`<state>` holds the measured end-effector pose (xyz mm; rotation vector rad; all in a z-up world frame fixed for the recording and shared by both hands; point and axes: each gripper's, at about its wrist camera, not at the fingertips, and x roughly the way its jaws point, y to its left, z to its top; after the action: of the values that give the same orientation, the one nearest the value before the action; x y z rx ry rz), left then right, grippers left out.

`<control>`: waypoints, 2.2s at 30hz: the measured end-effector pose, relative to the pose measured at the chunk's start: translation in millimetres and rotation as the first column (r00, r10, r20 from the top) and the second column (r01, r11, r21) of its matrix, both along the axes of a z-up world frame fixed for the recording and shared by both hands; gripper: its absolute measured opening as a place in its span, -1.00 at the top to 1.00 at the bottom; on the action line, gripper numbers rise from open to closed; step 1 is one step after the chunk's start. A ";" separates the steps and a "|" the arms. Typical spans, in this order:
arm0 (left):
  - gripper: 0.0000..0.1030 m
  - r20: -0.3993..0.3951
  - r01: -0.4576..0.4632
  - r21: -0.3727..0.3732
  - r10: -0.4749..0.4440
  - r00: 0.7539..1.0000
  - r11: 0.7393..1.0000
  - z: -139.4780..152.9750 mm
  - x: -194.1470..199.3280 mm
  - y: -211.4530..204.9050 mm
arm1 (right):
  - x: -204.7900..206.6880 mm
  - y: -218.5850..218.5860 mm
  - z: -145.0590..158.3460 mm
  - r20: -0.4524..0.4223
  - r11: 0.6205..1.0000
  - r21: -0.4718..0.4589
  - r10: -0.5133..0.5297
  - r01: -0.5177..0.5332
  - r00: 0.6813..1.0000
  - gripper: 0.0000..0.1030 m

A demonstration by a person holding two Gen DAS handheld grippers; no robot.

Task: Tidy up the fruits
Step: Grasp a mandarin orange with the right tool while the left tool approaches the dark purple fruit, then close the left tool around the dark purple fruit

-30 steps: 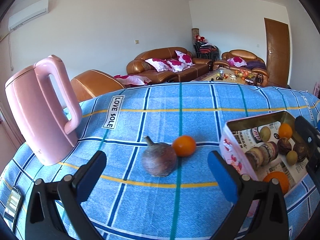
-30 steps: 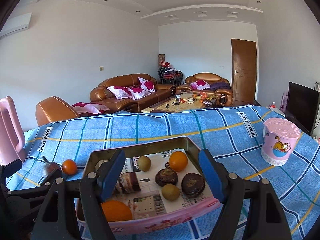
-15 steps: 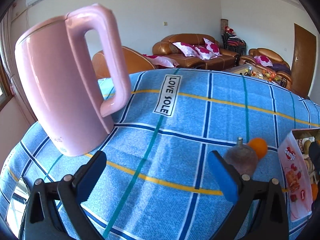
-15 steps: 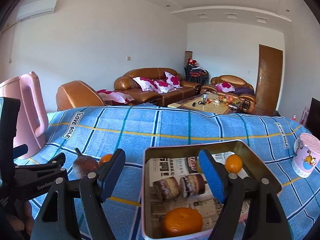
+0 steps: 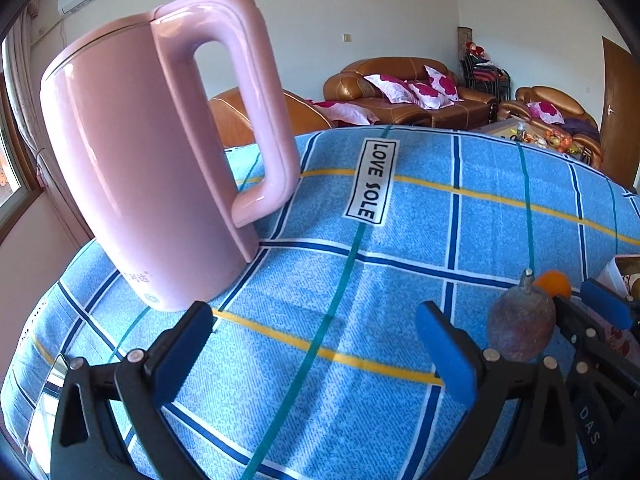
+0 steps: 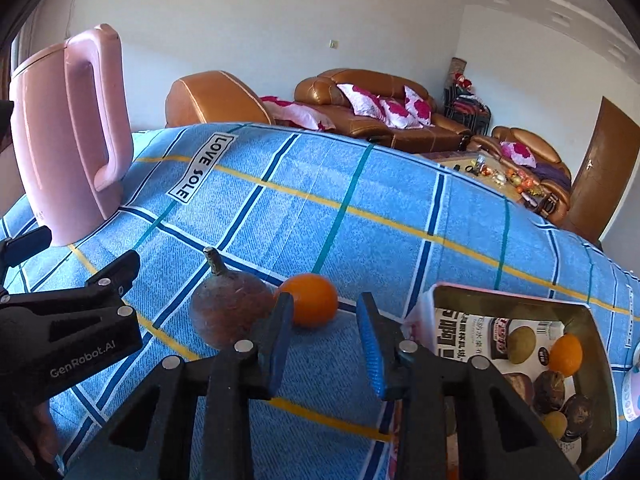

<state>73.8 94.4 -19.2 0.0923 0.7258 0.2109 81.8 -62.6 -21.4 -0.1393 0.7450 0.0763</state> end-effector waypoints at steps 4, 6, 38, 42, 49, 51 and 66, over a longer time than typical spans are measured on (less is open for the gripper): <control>-0.99 -0.008 0.006 0.003 -0.006 1.000 1.000 0.5 3.8 2.2 | 9.3 -0.4 -3.8 -0.031 0.999 0.030 0.019 -0.019 0.999 0.32; -1.00 -0.015 0.004 -0.003 -0.004 1.000 1.000 -0.5 6.6 5.2 | 13.9 -2.2 -2.4 -0.023 0.999 0.051 0.020 -0.019 1.000 0.32; -1.00 -0.030 -0.011 -0.048 0.009 1.000 0.999 -2.1 13.0 15.1 | 44.4 -24.6 -14.7 -0.157 0.953 0.289 0.143 -0.093 0.977 0.27; -1.00 -0.024 -0.011 -0.054 0.010 1.000 0.998 -0.9 12.5 15.8 | 53.4 -22.1 -17.6 -0.161 0.940 0.336 0.126 -0.065 0.979 0.23; -1.00 -0.028 -0.008 -0.062 0.007 1.000 0.998 -2.1 14.0 16.7 | 47.2 -12.3 -16.1 -0.143 0.965 0.264 0.049 -0.009 0.989 0.26; -1.00 -0.019 0.006 -0.068 -0.007 1.000 0.998 -1.0 12.9 15.6 | 40.8 -13.2 -17.0 -0.140 0.965 0.262 0.037 0.001 0.989 0.28; -0.95 0.040 0.352 -0.086 -0.350 0.936 0.932 4.1 5.3 -42.2 | -64.6 -48.5 28.8 0.227 0.978 0.178 -0.151 0.111 0.962 0.28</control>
<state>79.1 52.2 -15.1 0.1303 0.6816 -0.1642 17.2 -111.1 7.4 0.0578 0.5024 -0.0067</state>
